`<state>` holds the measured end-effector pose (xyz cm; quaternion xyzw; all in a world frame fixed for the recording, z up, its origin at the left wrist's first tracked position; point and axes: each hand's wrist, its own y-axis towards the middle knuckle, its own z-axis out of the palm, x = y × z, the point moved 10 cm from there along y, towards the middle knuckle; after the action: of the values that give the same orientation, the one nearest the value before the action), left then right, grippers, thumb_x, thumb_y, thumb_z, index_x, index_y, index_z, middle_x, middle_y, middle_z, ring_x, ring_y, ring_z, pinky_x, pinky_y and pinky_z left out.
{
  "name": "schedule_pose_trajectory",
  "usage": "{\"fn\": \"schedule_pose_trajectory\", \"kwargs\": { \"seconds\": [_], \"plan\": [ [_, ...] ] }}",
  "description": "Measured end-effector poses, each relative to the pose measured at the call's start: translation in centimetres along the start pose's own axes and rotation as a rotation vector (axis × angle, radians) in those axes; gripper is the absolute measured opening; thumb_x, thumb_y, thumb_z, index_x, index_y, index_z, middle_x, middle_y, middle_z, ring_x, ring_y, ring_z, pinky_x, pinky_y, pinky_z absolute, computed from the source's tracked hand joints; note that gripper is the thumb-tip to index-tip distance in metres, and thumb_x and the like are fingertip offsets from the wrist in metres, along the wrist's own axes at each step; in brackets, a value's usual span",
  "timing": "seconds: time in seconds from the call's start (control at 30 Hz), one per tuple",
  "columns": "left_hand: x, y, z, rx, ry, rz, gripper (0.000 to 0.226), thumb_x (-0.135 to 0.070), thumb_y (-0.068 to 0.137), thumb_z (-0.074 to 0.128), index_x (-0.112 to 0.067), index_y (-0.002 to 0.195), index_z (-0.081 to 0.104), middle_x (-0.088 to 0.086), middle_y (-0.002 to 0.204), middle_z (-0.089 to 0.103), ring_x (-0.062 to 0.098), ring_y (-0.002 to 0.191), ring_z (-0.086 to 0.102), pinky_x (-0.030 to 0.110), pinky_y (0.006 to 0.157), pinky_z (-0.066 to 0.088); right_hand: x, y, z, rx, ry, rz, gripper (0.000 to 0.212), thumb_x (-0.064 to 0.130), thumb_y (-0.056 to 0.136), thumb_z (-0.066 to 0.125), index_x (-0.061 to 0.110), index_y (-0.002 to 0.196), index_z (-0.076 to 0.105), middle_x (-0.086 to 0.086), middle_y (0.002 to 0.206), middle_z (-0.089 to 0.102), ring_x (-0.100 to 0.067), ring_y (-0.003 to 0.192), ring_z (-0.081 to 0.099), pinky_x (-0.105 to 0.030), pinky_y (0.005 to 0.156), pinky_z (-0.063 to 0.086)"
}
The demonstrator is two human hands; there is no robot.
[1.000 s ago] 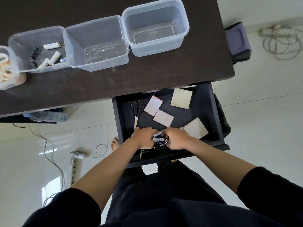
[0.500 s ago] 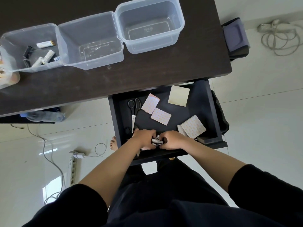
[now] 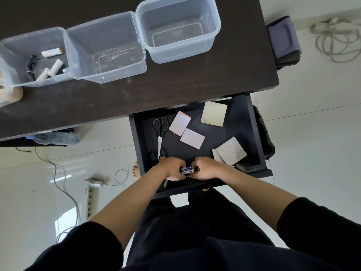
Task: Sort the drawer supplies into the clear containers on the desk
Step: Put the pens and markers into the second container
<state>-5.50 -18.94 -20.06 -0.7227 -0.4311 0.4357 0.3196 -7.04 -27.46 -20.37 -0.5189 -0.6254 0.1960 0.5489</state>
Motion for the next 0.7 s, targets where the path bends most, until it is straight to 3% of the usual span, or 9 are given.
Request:
{"fn": "schedule_pose_trajectory", "kwargs": {
  "seconds": [0.1, 0.2, 0.33, 0.4, 0.53, 0.7],
  "plan": [
    [-0.26, -0.03, -0.23, -0.004, 0.004, 0.012, 0.031, -0.04, 0.083, 0.061, -0.024, 0.109, 0.058, -0.001, 0.108, 0.064, 0.023, 0.104, 0.056, 0.038, 0.094, 0.035, -0.37, 0.08, -0.07, 0.013, 0.007, -0.004, 0.028, 0.035, 0.082, 0.064, 0.012, 0.097, 0.066, -0.004, 0.097, 0.061, -0.023, 0.091, 0.058, -0.036, 0.078, 0.047],
    [-0.54, -0.07, -0.34, 0.013, -0.021, 0.026, 0.03, -0.037, 0.082, 0.064, -0.024, 0.109, 0.061, -0.001, 0.106, 0.064, 0.021, 0.097, 0.059, 0.031, 0.079, 0.04, -0.85, 0.01, -0.52, 0.007, 0.073, -0.002, 0.029, 0.031, 0.081, 0.07, 0.012, 0.102, 0.064, -0.003, 0.096, 0.061, -0.02, 0.089, 0.057, -0.031, 0.075, 0.044],
    [-0.95, 0.21, -0.82, -0.002, -0.032, 0.042, 0.016, -0.031, 0.08, 0.067, -0.023, 0.091, 0.059, -0.001, 0.087, 0.06, 0.023, 0.085, 0.059, 0.028, 0.066, 0.04, -0.79, -0.19, -0.92, -0.007, 0.09, -0.03, 0.026, 0.023, 0.082, 0.071, 0.011, 0.104, 0.066, 0.002, 0.091, 0.056, -0.014, 0.083, 0.051, -0.02, 0.06, 0.034],
    [-1.04, 0.27, -0.94, -0.014, -0.057, 0.04, 0.014, -0.027, 0.079, 0.067, -0.019, 0.089, 0.06, -0.001, 0.084, 0.058, 0.022, 0.082, 0.057, 0.03, 0.067, 0.042, -0.73, -0.24, -0.9, -0.007, 0.101, -0.033, 0.027, 0.02, 0.082, 0.071, 0.012, 0.107, 0.067, 0.0, 0.093, 0.06, -0.012, 0.084, 0.051, -0.014, 0.058, 0.033],
    [-0.94, -0.1, -0.72, -0.026, -0.114, 0.039, 0.021, -0.026, 0.082, 0.067, -0.016, 0.1, 0.065, 0.003, 0.094, 0.065, 0.021, 0.083, 0.059, 0.033, 0.075, 0.048, -0.75, -0.17, -0.53, 0.031, 0.1, -0.017, 0.028, 0.019, 0.083, 0.069, 0.014, 0.111, 0.068, -0.004, 0.097, 0.064, -0.013, 0.084, 0.052, -0.022, 0.066, 0.036],
    [-0.26, -0.39, -0.86, -0.095, -0.242, 0.046, 0.012, -0.027, 0.082, 0.068, -0.022, 0.092, 0.071, -0.001, 0.093, 0.069, 0.021, 0.091, 0.062, 0.037, 0.081, 0.052, -0.77, -0.25, -0.37, 0.039, 0.117, 0.006, 0.012, 0.023, 0.079, 0.069, 0.019, 0.088, 0.061, 0.002, 0.082, 0.06, -0.016, 0.076, 0.055, -0.027, 0.064, 0.039]
  ]
}}
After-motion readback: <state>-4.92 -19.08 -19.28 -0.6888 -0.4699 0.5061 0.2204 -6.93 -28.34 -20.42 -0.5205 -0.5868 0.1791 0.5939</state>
